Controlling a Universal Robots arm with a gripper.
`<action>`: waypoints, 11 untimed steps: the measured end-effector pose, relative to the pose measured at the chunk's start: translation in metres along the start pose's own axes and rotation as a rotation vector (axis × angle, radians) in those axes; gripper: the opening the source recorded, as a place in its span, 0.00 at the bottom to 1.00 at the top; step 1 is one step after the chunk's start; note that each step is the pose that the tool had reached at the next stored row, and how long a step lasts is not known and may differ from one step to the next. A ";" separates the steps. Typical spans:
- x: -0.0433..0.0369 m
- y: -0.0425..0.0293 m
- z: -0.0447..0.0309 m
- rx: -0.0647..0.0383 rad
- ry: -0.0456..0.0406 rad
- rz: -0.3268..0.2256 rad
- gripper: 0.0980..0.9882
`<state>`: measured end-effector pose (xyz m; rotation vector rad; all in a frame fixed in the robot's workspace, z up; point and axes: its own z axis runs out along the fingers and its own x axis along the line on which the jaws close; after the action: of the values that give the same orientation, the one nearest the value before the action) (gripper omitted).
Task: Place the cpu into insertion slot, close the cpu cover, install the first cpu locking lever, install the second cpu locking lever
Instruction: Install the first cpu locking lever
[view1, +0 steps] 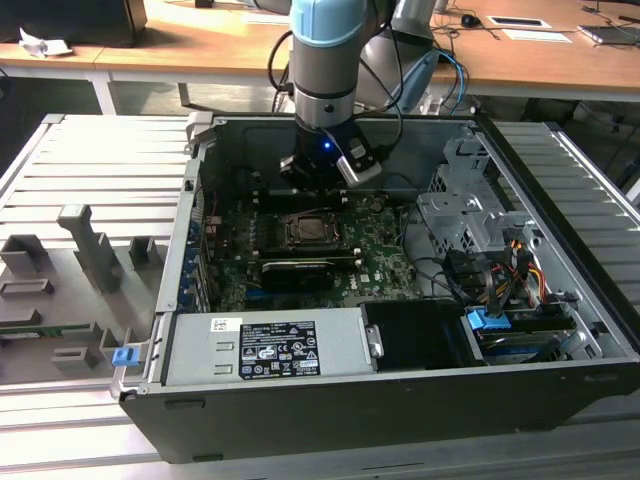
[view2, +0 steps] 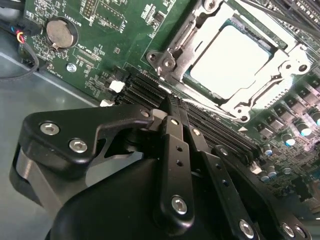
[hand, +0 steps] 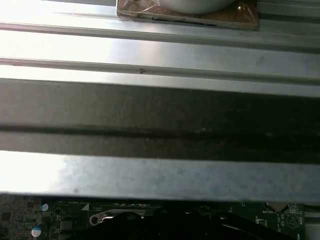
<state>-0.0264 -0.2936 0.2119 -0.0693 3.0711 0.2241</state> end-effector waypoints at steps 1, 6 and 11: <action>-0.0001 -0.0009 0.0005 0.000 -0.0001 0.000 0.01; -0.0012 -0.0022 0.0033 0.000 -0.0001 0.000 0.01; -0.0010 -0.0029 0.0081 0.001 0.0001 0.000 0.01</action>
<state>-0.0249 -0.2953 0.2035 -0.0700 3.0713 0.2218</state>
